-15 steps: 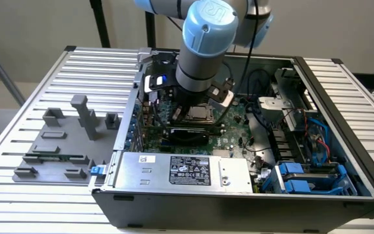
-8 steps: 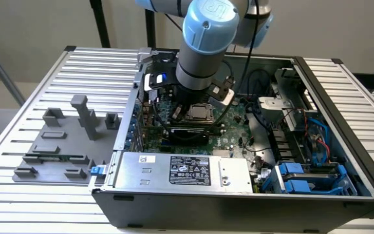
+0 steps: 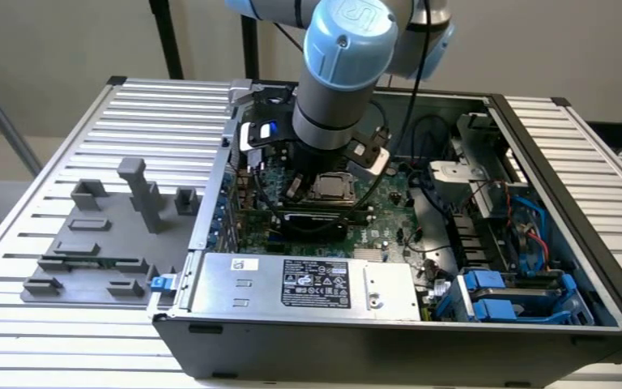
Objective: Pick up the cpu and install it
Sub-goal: 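Install the second cpu locking lever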
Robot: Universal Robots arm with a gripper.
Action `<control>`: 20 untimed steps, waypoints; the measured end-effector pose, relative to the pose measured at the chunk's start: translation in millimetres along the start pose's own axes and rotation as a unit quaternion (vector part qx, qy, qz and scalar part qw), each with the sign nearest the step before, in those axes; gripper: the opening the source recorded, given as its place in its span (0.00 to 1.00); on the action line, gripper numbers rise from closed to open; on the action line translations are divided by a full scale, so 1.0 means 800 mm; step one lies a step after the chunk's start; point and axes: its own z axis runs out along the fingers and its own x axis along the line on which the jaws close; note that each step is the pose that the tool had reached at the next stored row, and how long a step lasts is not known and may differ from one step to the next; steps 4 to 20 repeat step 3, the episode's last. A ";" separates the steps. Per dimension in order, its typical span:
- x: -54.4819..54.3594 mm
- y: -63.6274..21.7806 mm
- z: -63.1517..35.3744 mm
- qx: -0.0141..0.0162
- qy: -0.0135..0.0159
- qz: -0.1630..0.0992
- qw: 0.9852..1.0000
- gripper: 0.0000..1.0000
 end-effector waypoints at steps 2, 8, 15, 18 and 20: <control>0.000 0.000 0.000 0.000 0.000 0.000 1.000 0.11; 0.000 0.000 0.000 0.000 0.000 0.000 1.000 0.11; 0.000 0.000 0.000 0.000 0.000 0.000 1.000 0.11; 0.000 0.000 0.000 0.000 0.000 0.000 1.000 0.11; 0.000 0.000 0.000 0.000 0.000 0.000 1.000 0.11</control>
